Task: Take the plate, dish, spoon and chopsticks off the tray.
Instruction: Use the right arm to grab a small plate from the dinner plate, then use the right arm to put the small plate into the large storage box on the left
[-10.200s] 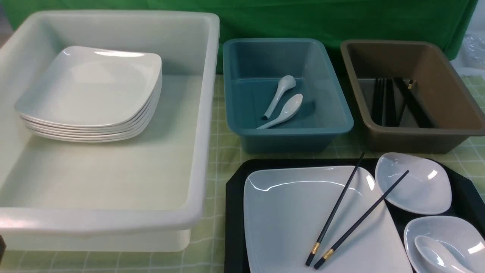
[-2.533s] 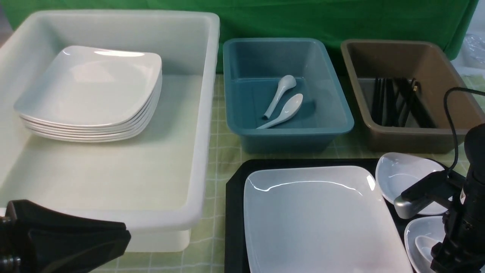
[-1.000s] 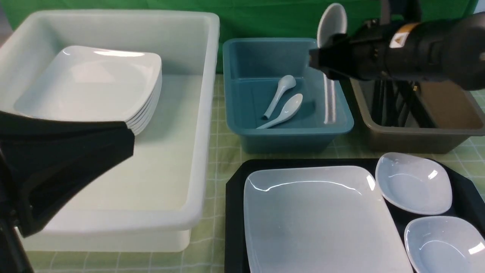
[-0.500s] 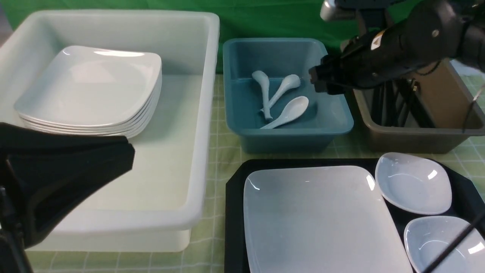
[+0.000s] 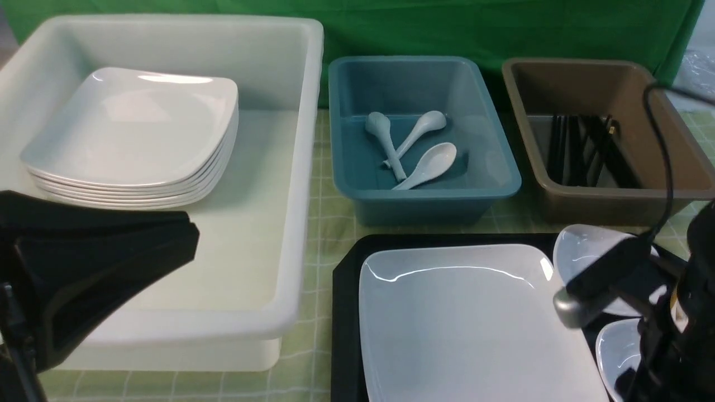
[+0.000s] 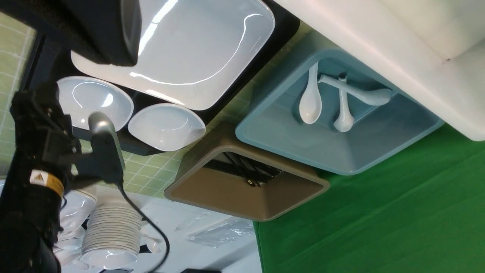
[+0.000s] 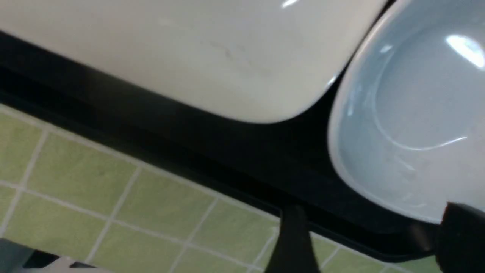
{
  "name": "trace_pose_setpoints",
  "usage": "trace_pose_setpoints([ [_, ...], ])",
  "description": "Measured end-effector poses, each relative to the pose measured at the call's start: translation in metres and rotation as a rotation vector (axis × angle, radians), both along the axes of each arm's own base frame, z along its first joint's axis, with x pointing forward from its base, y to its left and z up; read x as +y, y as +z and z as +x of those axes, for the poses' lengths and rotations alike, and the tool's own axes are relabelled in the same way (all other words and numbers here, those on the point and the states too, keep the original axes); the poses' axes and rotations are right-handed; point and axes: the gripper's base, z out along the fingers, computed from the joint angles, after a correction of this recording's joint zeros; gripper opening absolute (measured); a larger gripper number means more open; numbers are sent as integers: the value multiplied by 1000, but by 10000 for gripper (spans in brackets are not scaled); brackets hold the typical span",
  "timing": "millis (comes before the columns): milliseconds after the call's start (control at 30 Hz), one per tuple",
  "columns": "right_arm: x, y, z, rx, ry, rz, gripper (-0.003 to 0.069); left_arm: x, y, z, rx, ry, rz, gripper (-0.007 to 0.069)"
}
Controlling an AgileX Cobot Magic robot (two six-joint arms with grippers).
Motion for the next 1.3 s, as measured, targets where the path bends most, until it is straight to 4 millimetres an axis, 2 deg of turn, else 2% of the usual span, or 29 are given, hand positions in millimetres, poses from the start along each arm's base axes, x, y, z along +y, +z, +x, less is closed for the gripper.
trace_pose_setpoints([
  [33,-1,-4,-1,3,2,0,511,0,0,0,0,0,0,4],
  [67,-2,-19,-5,-1,12,10,519,0,0,0,0,0,0,4],
  [267,-3,-42,0,-63,73,2,518,0,0,0,-4,0,0,4],
  [367,-3,-51,6,-65,107,-34,484,0,0,0,-4,0,0,4],
  [600,0,-67,12,-32,126,-55,345,0,0,0,-3,0,-1,4],
  [667,-1,-66,11,-30,128,-60,267,0,0,0,-3,-1,-2,4],
  [833,-4,-54,9,-61,131,-64,185,0,0,0,0,-2,-2,4],
  [900,-7,-40,6,-96,119,-54,129,0,0,0,0,-2,-1,4],
  [933,-7,-38,6,-101,118,-52,124,0,0,0,0,-2,-1,4],
  [967,-8,-24,5,-118,91,-44,85,0,0,0,0,-2,-1,4],
  [1033,-7,-2,1,-123,38,-8,66,0,0,0,-1,-1,3,4],
  [1067,-7,2,-1,-128,32,1,66,0,0,0,-1,0,7,4],
  [1133,0,40,-4,-169,-16,107,66,2,-4,1,8,22,50,4],
  [1167,2,46,-4,-181,-15,120,66,3,-4,1,15,24,48,4],
  [1233,21,98,-7,-289,28,267,66,14,-3,1,44,105,116,4],
  [1267,23,102,-7,-300,36,277,66,16,-3,0,47,113,121,4],
  [1300,33,118,-8,-335,69,321,66,22,-1,-1,64,149,141,4],
])
